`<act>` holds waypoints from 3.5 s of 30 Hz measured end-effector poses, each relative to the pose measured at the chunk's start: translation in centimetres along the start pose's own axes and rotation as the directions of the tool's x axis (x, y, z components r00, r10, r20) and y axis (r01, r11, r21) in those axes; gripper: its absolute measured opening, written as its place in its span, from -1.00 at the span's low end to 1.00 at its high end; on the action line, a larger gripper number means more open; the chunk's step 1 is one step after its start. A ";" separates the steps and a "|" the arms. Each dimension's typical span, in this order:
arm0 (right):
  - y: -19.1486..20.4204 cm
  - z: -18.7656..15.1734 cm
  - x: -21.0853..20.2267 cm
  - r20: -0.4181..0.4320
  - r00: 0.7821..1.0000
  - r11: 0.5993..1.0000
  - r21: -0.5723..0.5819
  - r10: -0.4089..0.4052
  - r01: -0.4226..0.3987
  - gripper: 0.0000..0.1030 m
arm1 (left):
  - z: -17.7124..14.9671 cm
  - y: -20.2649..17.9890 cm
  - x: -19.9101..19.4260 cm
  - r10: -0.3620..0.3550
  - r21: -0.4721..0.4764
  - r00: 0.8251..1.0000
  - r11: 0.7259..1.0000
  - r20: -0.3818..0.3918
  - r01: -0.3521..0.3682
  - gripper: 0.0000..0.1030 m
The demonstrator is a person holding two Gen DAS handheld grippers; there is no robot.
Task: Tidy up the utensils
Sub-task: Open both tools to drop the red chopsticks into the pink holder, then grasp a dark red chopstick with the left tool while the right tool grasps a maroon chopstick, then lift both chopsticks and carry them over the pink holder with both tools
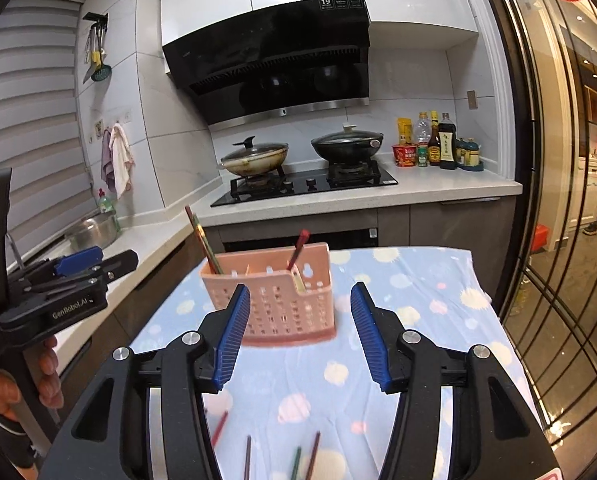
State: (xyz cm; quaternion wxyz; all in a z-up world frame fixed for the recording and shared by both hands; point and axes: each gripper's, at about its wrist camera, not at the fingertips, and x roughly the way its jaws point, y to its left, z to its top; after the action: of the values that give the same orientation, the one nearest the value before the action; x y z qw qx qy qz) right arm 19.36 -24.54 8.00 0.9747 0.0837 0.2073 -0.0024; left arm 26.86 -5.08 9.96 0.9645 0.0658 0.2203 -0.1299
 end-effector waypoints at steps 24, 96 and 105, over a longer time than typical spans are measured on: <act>1.6 -19.5 -8.4 -0.259 0.962 0.995 -0.066 -0.086 0.071 0.00 | -19.3 -0.8 -6.1 -0.030 -0.060 0.948 0.998 -0.318 0.012 0.33; -0.5 -13.6 -10.7 -0.142 0.990 1.000 0.013 0.002 -0.001 -0.87 | -16.4 0.5 -10.5 -0.168 -0.116 0.964 0.982 -0.205 0.146 -0.87; -0.7 -7.9 -10.2 -0.031 0.999 1.000 -0.001 0.025 -0.025 -0.87 | -10.8 1.1 -10.0 -0.139 -0.097 0.987 0.987 -0.084 0.130 -0.87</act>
State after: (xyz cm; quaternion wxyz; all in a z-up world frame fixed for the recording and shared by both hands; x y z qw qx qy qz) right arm 6.83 -24.28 4.87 0.9714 0.0858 0.2213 0.0109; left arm 14.10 0.18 4.76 0.9445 0.0126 0.2735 -0.1815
